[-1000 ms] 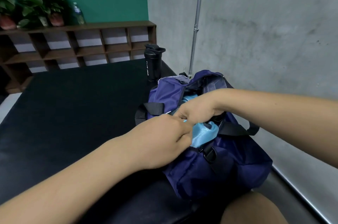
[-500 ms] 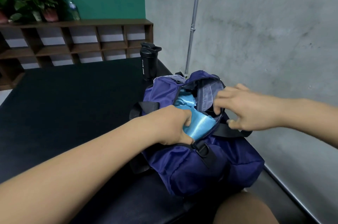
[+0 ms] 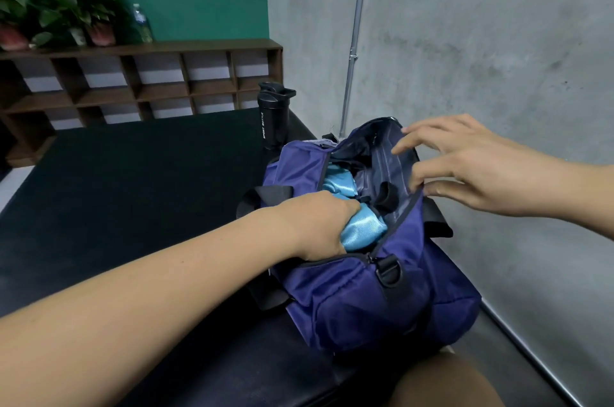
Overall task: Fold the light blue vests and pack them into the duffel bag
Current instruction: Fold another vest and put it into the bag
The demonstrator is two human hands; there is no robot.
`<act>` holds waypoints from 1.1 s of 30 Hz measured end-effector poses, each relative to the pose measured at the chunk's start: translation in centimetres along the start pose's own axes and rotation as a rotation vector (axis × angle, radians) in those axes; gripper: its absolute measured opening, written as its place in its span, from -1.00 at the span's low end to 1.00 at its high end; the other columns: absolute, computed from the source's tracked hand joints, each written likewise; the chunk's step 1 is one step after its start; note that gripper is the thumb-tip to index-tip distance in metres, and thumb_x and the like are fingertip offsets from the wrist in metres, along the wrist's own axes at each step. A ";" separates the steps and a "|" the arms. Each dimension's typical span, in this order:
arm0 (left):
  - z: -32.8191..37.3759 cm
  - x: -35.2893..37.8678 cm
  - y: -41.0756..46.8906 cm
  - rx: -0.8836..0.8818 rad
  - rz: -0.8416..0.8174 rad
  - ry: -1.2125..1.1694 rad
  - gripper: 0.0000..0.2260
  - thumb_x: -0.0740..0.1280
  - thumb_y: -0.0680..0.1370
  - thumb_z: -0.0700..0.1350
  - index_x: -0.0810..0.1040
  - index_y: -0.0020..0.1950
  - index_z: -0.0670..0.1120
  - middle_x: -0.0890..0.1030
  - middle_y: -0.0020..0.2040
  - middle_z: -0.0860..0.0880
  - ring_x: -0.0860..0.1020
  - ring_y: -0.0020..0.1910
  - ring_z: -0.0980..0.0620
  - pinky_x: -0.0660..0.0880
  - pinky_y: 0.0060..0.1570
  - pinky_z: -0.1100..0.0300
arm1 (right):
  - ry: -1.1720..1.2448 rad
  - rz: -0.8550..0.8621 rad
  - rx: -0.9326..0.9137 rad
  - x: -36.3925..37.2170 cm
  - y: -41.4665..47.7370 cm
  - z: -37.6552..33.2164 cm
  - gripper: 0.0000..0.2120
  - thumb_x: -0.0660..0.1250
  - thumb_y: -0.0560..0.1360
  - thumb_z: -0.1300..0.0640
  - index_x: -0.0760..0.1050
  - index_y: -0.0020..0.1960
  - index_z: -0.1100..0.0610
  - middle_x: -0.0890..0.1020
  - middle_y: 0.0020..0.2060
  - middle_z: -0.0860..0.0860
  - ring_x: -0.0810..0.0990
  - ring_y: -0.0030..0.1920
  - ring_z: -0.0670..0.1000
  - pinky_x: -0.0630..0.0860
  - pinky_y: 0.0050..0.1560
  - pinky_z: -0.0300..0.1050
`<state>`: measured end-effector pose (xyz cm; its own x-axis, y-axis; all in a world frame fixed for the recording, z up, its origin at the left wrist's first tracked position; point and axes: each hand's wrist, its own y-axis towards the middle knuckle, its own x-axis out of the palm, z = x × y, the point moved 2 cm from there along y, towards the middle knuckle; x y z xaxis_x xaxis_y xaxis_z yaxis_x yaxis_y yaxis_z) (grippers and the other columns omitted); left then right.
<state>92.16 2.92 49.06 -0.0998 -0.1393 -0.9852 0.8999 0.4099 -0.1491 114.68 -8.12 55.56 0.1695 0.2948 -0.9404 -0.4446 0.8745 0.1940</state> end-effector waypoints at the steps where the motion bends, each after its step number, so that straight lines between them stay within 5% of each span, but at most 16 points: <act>1: 0.3 0.1 0.2 0.013 -0.063 0.002 -0.73 0.38 0.64 0.01 0.38 0.23 -0.04 0.38 -0.17 0.10 0.41 -0.15 -0.05 0.29 -0.13 0.14 | -0.001 -0.007 -0.003 -0.2 -0.2 0.2 -0.85 0.29 0.65 -0.08 0.63 0.03 -0.12 0.49 0.42 -0.05 0.36 0.54 0.15 0.28 0.38 0.07; 3: 0.3 0.6 0.7 0.012 -0.228 -0.046 -0.52 0.37 0.65 0.01 0.33 0.50 -0.09 0.59 0.17 -0.06 0.53 0.08 -0.15 0.47 0.08 0.06 | -0.001 -0.023 -0.009 -0.3 -0.7 0.3 -0.77 0.20 0.63 -0.15 0.61 0.03 -0.15 0.48 0.43 -0.08 0.35 0.56 0.13 0.28 0.37 0.04; 5: -0.1 0.7 1.2 -0.007 -0.313 -0.121 -0.22 0.40 0.63 0.12 0.07 0.71 -0.04 0.47 0.52 -0.10 0.51 0.36 -0.18 0.49 0.31 0.01 | -0.012 -0.032 -0.016 0.0 -1.2 0.2 -0.78 0.18 0.63 -0.15 0.59 0.04 -0.17 0.49 0.42 -0.09 0.36 0.56 0.13 0.33 0.35 0.06; 6: -0.3 0.8 1.5 -0.016 -0.307 -0.162 -0.15 0.42 0.61 0.17 0.00 0.73 0.00 0.46 0.53 -0.10 0.50 0.35 -0.17 0.48 0.28 0.02 | -0.014 -0.035 -0.018 0.1 -1.4 0.1 -0.79 0.18 0.62 -0.14 0.58 0.04 -0.17 0.49 0.41 -0.09 0.37 0.55 0.13 0.34 0.34 0.07; 8: -0.3 1.0 2.0 -0.016 -0.259 -0.223 -0.15 0.45 0.58 0.21 0.01 0.69 0.03 0.57 0.26 -0.12 0.52 0.12 -0.17 0.44 0.06 0.04 | 0.000 -0.035 -0.018 0.3 -1.9 0.1 -0.81 0.19 0.63 -0.14 0.57 0.05 -0.17 0.50 0.41 -0.11 0.37 0.55 0.12 0.34 0.34 0.06; 11: 0.6 1.9 2.7 0.019 -0.203 -0.171 -0.31 0.44 0.63 0.07 0.12 0.59 -0.09 0.47 -0.13 -0.06 0.50 -0.16 -0.14 0.37 -0.17 0.01 | 0.046 -0.033 -0.003 0.6 -2.2 -0.1 -0.80 0.17 0.65 -0.15 0.56 0.06 -0.19 0.49 0.41 -0.14 0.35 0.56 0.08 0.29 0.35 -0.02; 14: 0.8 1.9 3.2 0.021 -0.196 -0.070 -0.35 0.45 0.63 0.00 0.17 0.58 -0.10 0.51 -0.08 -0.10 0.49 -0.16 -0.14 0.37 -0.18 0.01 | 0.048 -0.034 -0.007 0.9 -2.4 -0.1 -0.79 0.15 0.66 -0.15 0.56 0.06 -0.19 0.49 0.41 -0.14 0.36 0.56 0.08 0.22 0.34 -0.08; 17: 0.7 0.7 3.3 0.011 -0.170 0.104 -0.34 0.45 0.62 0.01 0.20 0.63 -0.04 0.57 0.23 -0.15 0.51 0.07 -0.18 0.40 -0.03 0.02 | 0.046 -0.040 0.001 0.9 -2.7 -0.1 -0.79 0.15 0.66 -0.16 0.56 0.06 -0.19 0.49 0.41 -0.15 0.35 0.57 0.07 0.22 0.35 -0.08; 19: 1.2 0.4 3.2 0.021 -0.210 0.125 -0.40 0.43 0.64 0.02 0.25 0.61 -0.03 0.56 0.31 -0.12 0.46 0.06 -0.14 0.38 -0.03 0.05 | 0.053 -0.039 0.010 0.9 -2.8 -0.1 -0.78 0.15 0.66 -0.15 0.57 0.07 -0.19 0.49 0.41 -0.15 0.35 0.57 0.07 0.26 0.37 -0.03; 21: 1.6 0.6 3.2 0.008 -0.332 0.025 -0.43 0.41 0.65 0.00 0.26 0.60 -0.03 0.58 0.22 -0.09 0.45 -0.01 -0.10 0.38 -0.10 0.10 | 0.055 -0.031 0.003 0.8 -2.9 -0.1 -0.77 0.15 0.66 -0.15 0.58 0.06 -0.18 0.50 0.40 -0.15 0.35 0.57 0.08 0.26 0.39 -0.02; 24: 0.7 0.5 3.5 -0.061 -0.492 -0.350 -0.51 0.45 0.60 -0.08 0.31 0.45 -0.04 0.63 -0.06 -0.11 0.59 -0.21 -0.08 0.65 -0.12 0.01 | 0.041 -0.043 -0.016 0.5 -2.9 -0.3 -0.80 0.17 0.66 -0.12 0.57 0.06 -0.17 0.50 0.40 -0.15 0.35 0.57 0.07 0.23 0.40 -0.06; 27: -0.4 0.0 3.7 -0.114 -0.528 -0.643 -0.64 0.37 0.61 -0.15 0.35 0.35 -0.03 0.56 0.05 -0.15 0.62 -0.14 -0.10 0.68 0.08 -0.21 | 0.017 -0.061 -0.037 0.2 -2.9 -1.0 -0.92 0.29 0.62 -0.11 0.55 0.03 -0.16 0.52 0.35 -0.18 0.33 0.58 0.02 0.24 0.45 -0.02; 30: -0.7 0.4 4.2 -0.142 -0.562 -0.698 -0.93 0.19 0.74 -0.02 0.41 0.18 0.02 0.49 0.03 -0.16 0.59 -0.14 -0.12 0.62 0.12 -0.31 | 0.085 -0.092 -0.069 0.2 -2.7 -2.2 -0.86 0.31 0.64 -0.19 0.49 -0.01 -0.16 0.56 0.13 -0.29 0.35 0.56 -0.08 0.18 0.53 0.00; 33: -0.4 1.7 5.2 -0.158 -0.598 -0.583 -0.75 0.11 0.77 0.16 0.40 0.19 0.00 0.49 0.01 -0.16 0.57 -0.15 -0.09 0.66 0.09 -0.28 | 0.105 -0.098 -0.110 0.1 -2.4 -2.7 -0.88 0.25 0.66 -0.16 0.41 -0.02 -0.18 0.44 -0.08 -0.36 0.40 0.50 -0.15 0.14 0.56 0.01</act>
<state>96.52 5.17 46.58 -0.2662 -0.7971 -0.5420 0.6911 0.2341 -0.6838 113.44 -11.25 54.22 0.1264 0.1631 -0.9785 -0.5253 0.8477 0.0734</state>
